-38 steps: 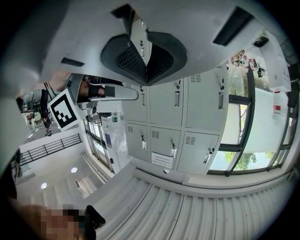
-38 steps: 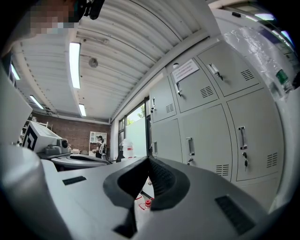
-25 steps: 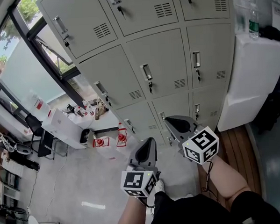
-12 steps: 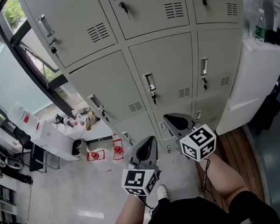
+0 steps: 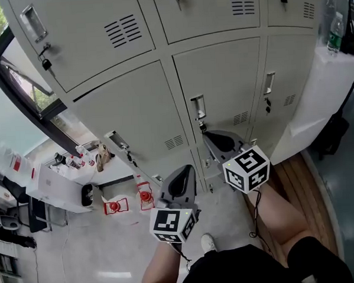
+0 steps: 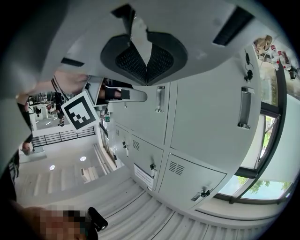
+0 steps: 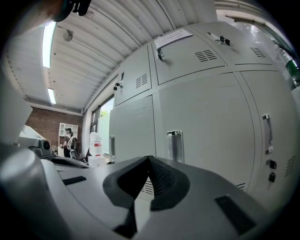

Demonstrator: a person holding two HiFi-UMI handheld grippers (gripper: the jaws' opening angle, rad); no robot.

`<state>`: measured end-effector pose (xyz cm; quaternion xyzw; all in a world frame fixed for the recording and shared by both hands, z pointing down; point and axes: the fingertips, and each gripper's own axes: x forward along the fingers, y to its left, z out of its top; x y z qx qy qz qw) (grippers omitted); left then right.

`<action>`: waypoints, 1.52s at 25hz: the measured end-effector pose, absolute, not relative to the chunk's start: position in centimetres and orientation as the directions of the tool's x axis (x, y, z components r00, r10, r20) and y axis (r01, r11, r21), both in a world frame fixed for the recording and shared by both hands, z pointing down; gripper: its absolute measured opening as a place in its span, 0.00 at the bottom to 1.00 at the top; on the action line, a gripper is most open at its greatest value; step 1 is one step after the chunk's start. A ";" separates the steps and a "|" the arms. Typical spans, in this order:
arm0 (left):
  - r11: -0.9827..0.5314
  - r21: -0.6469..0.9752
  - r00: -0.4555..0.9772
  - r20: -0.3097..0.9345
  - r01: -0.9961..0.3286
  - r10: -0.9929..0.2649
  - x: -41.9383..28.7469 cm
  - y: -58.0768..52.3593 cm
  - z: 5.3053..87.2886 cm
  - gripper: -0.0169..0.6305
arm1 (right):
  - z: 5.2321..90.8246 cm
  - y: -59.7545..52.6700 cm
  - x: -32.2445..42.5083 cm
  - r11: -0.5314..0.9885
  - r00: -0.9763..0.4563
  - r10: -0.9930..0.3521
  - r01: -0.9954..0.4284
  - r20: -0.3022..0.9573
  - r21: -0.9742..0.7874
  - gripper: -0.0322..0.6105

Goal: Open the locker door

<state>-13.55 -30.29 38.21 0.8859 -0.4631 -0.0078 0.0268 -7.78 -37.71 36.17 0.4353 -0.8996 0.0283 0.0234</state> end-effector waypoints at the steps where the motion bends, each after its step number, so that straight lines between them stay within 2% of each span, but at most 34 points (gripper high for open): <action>1: -0.579 0.055 0.581 0.012 -0.813 -0.814 -13.8 -30.8 38.3 0.05 | 36.2 -38.3 -7.9 0.608 -0.608 -0.791 -0.793 0.068 -0.031 0.13; 14: -0.686 0.057 0.687 0.010 -0.726 -0.727 -15.7 -35.2 38.7 0.05 | 36.9 -44.1 -8.0 0.432 -0.432 -0.898 -0.902 0.076 -0.023 0.13; 17: -0.702 0.059 0.703 0.007 -0.710 -0.711 -15.9 -35.5 38.8 0.05 | 37.0 -44.8 -8.1 0.412 -0.412 -0.908 -0.911 0.079 -0.019 0.27; 23: -0.718 0.070 0.720 0.009 -0.693 -0.694 -16.4 -36.0 39.5 0.05 | 37.4 -46.1 -8.6 0.379 -0.377 -0.921 -0.925 0.098 0.002 0.34; 38: -0.711 0.083 0.714 0.012 -0.698 -0.700 -17.8 -36.1 39.8 0.05 | 37.7 -48.2 -9.2 0.289 -0.277 -0.953 -0.953 0.127 0.092 0.39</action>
